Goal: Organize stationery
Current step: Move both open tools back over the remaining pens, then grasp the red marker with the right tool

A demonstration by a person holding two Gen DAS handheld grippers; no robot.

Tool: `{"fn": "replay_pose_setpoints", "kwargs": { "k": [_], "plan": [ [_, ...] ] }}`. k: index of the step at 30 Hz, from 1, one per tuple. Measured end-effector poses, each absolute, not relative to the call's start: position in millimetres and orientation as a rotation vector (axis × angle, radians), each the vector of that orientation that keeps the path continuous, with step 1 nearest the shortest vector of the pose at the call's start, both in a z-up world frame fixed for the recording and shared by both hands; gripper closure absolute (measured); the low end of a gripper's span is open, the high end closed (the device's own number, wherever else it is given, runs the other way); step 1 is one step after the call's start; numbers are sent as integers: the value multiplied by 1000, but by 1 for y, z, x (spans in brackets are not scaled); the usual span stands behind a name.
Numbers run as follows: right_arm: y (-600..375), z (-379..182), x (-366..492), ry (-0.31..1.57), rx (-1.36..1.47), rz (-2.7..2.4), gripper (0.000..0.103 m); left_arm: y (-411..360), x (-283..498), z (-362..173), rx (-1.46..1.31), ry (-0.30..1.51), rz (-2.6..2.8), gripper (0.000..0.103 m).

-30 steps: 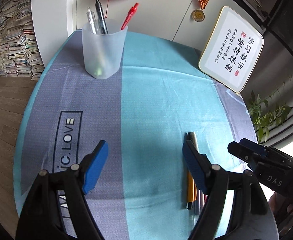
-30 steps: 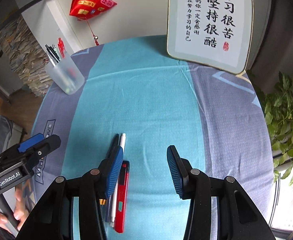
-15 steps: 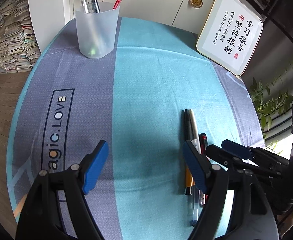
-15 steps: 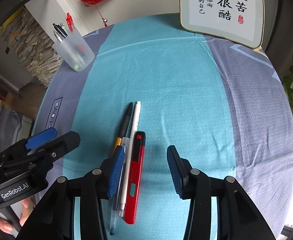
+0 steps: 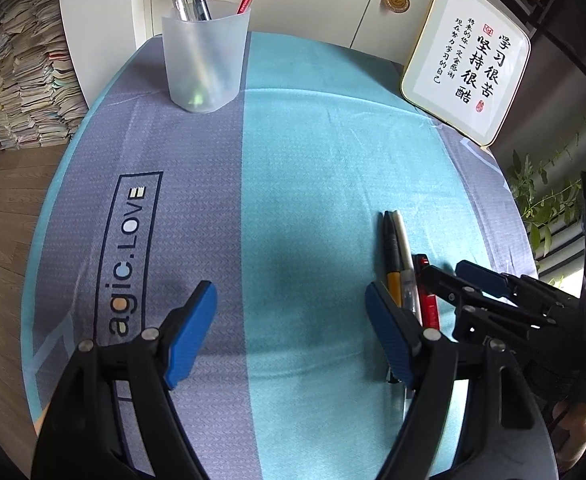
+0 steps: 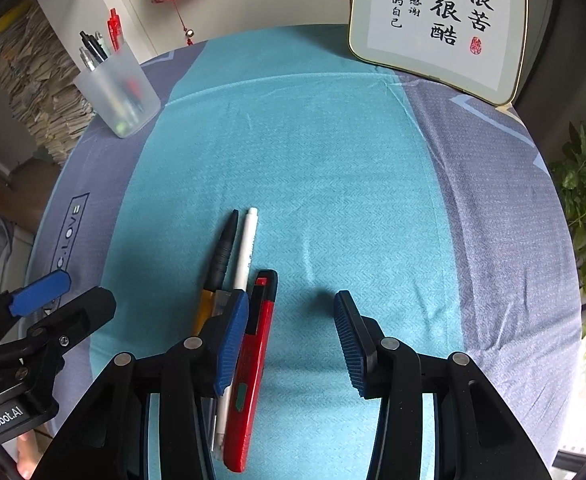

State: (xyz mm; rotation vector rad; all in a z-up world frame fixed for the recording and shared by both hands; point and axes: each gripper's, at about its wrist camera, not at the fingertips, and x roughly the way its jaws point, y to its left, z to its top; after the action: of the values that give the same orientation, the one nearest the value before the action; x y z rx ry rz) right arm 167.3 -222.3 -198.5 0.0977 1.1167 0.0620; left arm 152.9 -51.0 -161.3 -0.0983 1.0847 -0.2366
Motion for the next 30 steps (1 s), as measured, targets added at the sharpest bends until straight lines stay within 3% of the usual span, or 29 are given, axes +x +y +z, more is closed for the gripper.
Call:
{"fn": "replay_pose_setpoints", "kwargs": {
  "k": [17, 18, 20, 23, 30],
  "plan": [
    [-222, -203, 166, 1150, 61, -7, 57, -56, 150, -163, -66, 1082, -237, 27],
    [-226, -203, 165, 1152, 61, -8, 59, -57, 150, -163, -66, 1082, -235, 27],
    [-235, -201, 164, 1158, 79, -21, 76, -56, 151, -163, -74, 1082, -234, 27],
    [-251, -199, 166, 1170, 155, -38, 89, -58, 153, -163, -90, 1089, -242, 27],
    [-254, -198, 162, 1142, 188, -20, 89, -68, 150, -164, -59, 1089, -247, 27]
  ]
}}
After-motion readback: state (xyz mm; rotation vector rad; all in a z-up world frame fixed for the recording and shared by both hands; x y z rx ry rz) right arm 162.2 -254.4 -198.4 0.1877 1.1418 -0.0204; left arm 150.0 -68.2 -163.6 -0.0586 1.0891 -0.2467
